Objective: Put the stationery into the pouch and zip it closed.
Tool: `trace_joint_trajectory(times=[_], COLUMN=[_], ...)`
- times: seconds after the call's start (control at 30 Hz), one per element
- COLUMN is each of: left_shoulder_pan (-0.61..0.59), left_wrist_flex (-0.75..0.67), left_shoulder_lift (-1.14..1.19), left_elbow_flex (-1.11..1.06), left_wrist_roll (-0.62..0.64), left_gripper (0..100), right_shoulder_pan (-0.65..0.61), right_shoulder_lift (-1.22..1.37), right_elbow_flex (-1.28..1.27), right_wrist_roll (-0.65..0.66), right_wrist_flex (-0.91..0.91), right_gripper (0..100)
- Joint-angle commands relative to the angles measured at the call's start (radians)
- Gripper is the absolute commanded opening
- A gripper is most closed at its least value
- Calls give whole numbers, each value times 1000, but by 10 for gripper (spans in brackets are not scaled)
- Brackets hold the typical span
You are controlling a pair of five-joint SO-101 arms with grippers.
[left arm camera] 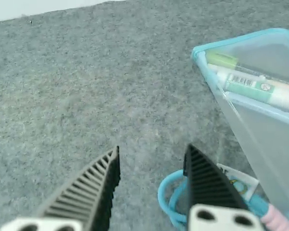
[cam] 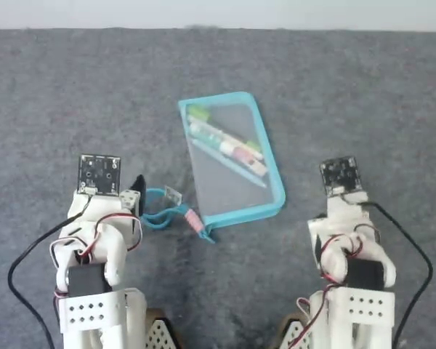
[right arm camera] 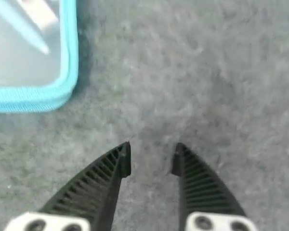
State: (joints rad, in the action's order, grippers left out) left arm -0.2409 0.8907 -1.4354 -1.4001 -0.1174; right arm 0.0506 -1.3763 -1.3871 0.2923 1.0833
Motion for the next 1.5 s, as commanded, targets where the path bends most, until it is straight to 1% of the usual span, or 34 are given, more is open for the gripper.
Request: trace_joint_trajectory(times=[0.0,0.07,0.1,0.13,0.17,0.2,0.23,0.27,0.33,0.37,0.4,0.43,0.47,0.5,0.57,0.6,0.63,0.67,0.7,0.73,0.77,0.83,1.03,1.3,1.47], left_shoulder_pan=[0,2,2,2,2,-5,-6,-5,0,0,-2,-2,-3,-5,-3,-3,0,2,0,-3,-2,-3,2,-5,-5], left_wrist_flex=[-3,-3,3,12,8,-9,-20,-25,-29,-26,-25,-26,-31,-29,-26,-32,-32,-29,-29,-34,-46,-75,-199,-187,-180], left_shoulder_lift=[11,11,11,11,11,11,11,11,11,11,11,11,11,11,11,11,11,11,11,11,11,11,11,11,11], left_elbow_flex=[-21,-42,-65,-85,-104,-116,-127,-134,-139,-139,-139,-139,-139,-139,-142,-148,-153,-162,-177,-191,-202,-219,-292,-292,-292], left_wrist_roll=[5,5,-2,-20,-31,-34,-38,-46,-49,-49,-52,-54,-49,-48,-49,-51,-52,-52,-55,-55,-55,-52,-48,-52,-54], left_gripper=[153,285,298,240,118,0,29,86,141,157,151,110,39,0,47,62,79,96,95,47,0,39,43,43,43], right_shoulder_pan=[7,10,13,7,5,5,4,4,4,4,4,4,-1,-4,-7,-2,2,2,-5,-8,-13,-18,-10,-10,-13], right_shoulder_lift=[-82,-134,-159,-186,-213,-243,-272,-303,-358,-387,-415,-438,-447,-444,-435,-435,-435,-435,-435,-435,-435,-435,-427,-424,-435], right_elbow_flex=[-80,-114,-123,-130,-135,-138,-143,-157,-193,-206,-215,-219,-219,-224,-259,-282,-296,-296,-292,-290,-292,-296,-296,-296,-296], right_wrist_roll=[-11,-48,-55,-55,-60,-52,-52,-52,-51,-44,-44,-43,-43,-51,-52,-52,-44,-44,-43,-34,-25,-17,-11,-11,-11], right_wrist_flex=[-39,-25,-4,8,12,10,21,27,51,74,87,88,90,90,82,74,73,74,68,68,74,76,79,85,229], right_gripper=[127,220,208,147,60,0,20,75,147,128,64,0,13,61,142,163,151,98,16,0,37,42,34,30,31])
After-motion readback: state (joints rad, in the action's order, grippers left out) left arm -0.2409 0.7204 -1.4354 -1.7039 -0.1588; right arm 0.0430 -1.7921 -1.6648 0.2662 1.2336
